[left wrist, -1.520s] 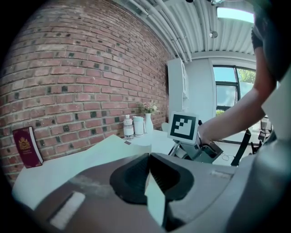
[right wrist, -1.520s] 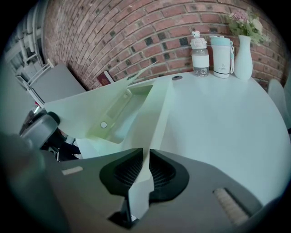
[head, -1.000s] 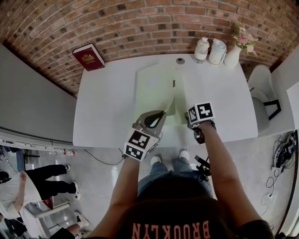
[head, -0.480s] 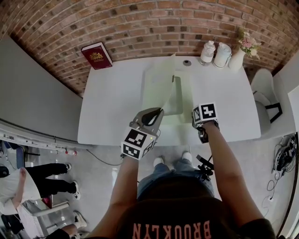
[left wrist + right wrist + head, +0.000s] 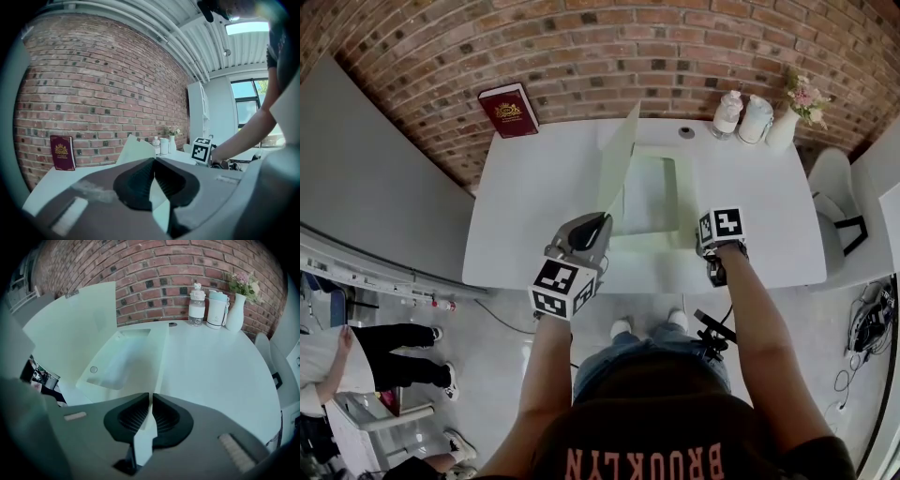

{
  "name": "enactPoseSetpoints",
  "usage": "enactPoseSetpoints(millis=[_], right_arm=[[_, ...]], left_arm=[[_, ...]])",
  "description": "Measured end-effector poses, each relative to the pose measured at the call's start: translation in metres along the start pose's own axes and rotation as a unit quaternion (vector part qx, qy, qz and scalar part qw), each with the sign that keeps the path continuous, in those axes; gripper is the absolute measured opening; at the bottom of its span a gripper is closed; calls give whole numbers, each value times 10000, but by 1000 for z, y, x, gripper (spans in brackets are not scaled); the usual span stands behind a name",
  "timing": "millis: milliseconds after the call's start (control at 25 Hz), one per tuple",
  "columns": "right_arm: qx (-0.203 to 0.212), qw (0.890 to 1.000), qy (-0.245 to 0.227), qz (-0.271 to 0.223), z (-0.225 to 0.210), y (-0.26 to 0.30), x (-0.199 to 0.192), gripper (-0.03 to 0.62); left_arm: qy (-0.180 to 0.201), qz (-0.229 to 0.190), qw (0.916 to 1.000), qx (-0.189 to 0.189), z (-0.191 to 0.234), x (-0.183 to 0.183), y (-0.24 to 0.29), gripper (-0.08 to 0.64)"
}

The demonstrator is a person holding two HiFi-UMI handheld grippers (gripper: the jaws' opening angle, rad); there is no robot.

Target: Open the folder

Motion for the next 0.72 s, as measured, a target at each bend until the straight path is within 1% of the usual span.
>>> enactPoseSetpoints(millis=[240, 400, 600, 720], right_arm=[[-185, 9997, -141, 10, 1, -1, 0, 26], [-241, 9996, -170, -16, 2, -1, 0, 26], [-278, 9996, -88, -39, 1, -2, 0, 26], [-400, 9990, -175, -29, 0, -2, 0, 26]], left_arm=[[-117, -119, 9994, 318, 23, -2, -27, 5], [-212, -194, 9977, 610, 35, -5, -40, 5], [-367, -230, 9942, 989, 49, -12, -57, 5], [-549, -270, 9899, 1275, 58, -18, -68, 5]])
Point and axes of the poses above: the fingertips, and each gripper's own axes: y forward along the fingers, z to its left, x out of its top, the point moved 1 cm from there along -y, backward along the fingers, and after that the axes turned 11 degrees about -x, right-handed, at the moved point
